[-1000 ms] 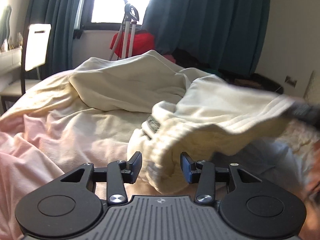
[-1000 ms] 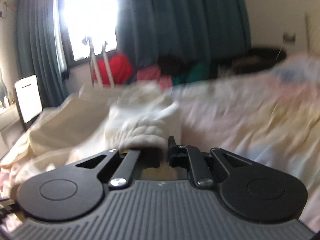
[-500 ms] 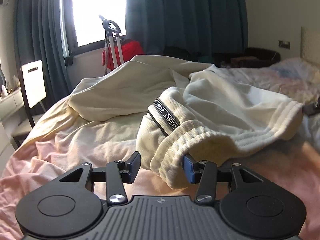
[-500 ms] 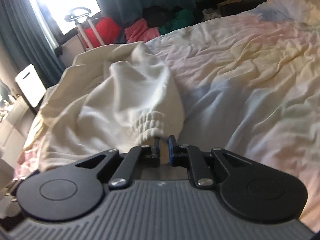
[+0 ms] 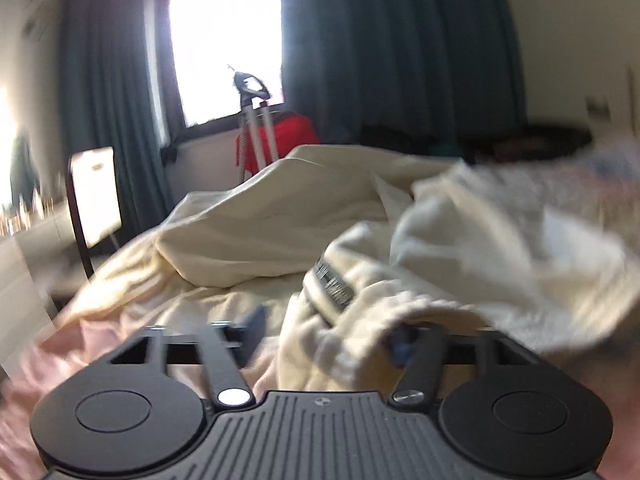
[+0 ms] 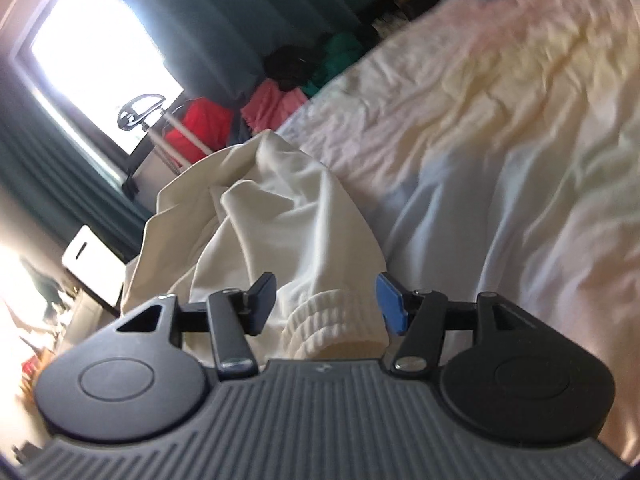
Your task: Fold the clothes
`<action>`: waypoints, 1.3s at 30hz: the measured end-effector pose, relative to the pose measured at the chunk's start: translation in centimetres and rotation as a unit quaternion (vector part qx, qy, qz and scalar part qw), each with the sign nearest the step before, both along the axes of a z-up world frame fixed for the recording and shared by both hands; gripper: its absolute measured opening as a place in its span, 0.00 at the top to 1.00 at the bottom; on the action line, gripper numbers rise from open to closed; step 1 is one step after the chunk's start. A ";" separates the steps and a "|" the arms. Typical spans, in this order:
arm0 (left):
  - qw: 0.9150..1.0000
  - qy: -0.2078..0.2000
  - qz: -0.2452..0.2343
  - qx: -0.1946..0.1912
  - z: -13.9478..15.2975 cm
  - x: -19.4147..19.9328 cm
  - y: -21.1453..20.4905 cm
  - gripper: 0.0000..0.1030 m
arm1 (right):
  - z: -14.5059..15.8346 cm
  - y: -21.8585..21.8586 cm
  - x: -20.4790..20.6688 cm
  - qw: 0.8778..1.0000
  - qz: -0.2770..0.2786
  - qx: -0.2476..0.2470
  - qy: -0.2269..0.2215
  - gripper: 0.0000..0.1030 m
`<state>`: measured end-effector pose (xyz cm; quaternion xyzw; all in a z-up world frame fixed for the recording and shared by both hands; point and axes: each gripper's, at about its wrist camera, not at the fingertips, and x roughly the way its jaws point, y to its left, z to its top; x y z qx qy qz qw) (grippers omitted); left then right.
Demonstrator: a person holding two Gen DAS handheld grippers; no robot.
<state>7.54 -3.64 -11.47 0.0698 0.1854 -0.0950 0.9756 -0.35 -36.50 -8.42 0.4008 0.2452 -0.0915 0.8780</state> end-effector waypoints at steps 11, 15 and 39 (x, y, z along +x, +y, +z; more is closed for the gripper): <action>0.978 -0.028 0.055 -0.200 7.7 -0.4 10.2 0.91 | -2.0 1.4 3.3 0.992 0.059 0.112 -0.016 0.42; 0.989 0.052 0.072 -0.118 6.5 1.8 11.5 0.91 | -2.2 3.8 4.8 0.992 0.098 0.084 0.003 0.39; 0.953 0.139 0.017 -0.267 2.9 4.2 16.2 0.26 | -2.4 7.0 6.6 0.980 0.185 0.075 0.001 0.67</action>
